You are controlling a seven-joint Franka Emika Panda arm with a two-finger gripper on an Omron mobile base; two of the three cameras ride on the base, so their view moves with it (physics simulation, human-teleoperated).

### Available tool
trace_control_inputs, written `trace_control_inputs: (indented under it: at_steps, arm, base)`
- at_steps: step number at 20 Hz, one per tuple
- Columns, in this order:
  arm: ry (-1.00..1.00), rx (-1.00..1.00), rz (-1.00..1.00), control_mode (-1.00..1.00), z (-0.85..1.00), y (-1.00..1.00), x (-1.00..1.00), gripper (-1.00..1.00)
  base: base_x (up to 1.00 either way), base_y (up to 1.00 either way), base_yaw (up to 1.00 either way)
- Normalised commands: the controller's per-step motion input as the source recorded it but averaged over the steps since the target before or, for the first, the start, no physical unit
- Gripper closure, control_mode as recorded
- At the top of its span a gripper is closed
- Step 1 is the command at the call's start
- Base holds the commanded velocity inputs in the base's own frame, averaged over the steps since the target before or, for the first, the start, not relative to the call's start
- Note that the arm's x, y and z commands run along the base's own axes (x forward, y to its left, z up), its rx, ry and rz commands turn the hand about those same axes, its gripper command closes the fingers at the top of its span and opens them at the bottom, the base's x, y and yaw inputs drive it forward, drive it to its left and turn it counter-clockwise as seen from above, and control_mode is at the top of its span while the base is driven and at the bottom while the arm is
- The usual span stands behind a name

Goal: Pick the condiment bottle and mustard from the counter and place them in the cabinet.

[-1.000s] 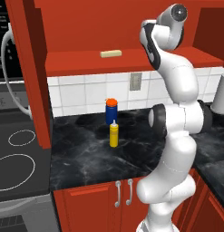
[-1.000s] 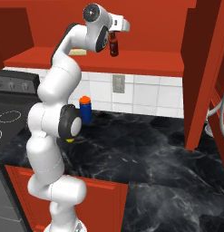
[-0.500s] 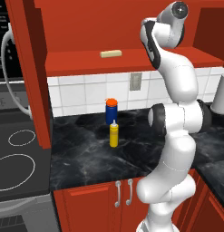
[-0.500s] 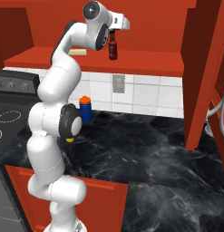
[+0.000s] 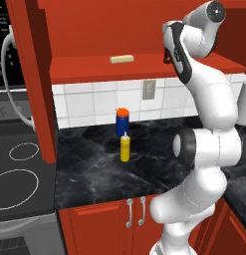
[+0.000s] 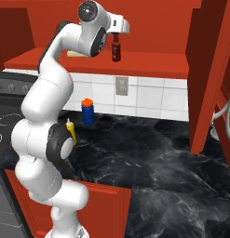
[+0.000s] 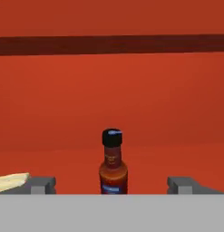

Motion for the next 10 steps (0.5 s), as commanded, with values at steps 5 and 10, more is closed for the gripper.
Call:
trace_control_inputs:
  at_steps: [5, 10]
  arm:
    - [-0.03, -0.06, 0.10, -1.00, -0.97, 0.00, -1.00, -1.00]
    - [0.00, -0.08, 0.10, -1.00, -1.00, 0.00, -1.00, -1.00]
  base:
    - [0.00, 0.00, 0.00]
    - [0.00, 0.00, 0.00]
